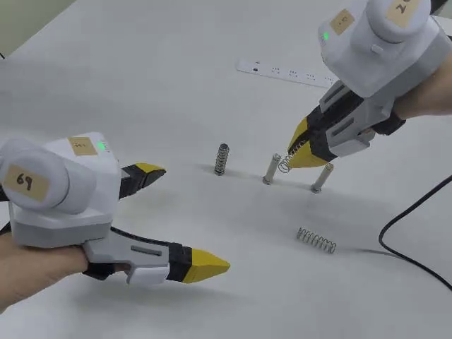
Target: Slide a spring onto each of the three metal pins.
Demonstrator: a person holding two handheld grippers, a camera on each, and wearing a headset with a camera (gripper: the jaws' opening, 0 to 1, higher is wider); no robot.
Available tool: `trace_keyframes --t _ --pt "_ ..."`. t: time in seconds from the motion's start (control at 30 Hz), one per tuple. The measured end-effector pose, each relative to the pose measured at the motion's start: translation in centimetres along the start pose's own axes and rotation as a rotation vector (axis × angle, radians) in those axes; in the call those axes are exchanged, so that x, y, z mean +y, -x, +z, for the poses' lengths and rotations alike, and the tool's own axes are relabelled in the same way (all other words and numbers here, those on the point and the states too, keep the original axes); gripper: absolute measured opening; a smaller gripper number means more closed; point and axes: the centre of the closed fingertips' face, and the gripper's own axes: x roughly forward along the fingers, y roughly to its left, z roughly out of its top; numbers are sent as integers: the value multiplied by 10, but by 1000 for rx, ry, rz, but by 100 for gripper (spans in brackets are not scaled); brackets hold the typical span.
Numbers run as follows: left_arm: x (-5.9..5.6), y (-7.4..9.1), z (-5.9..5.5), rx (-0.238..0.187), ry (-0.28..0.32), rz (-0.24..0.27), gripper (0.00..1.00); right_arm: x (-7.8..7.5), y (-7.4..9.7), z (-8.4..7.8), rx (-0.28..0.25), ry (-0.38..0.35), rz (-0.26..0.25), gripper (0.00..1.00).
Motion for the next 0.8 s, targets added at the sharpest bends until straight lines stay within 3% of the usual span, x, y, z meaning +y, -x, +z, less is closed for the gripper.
trace_keyframes --t 0.47,0.8 --pt "4 -1 0 -3 5 6 98 -22 -5 2 39 27 -11 8" --pt "5 -1 0 -2 7 4 97 -23 -12 -1 66 41 7 8"
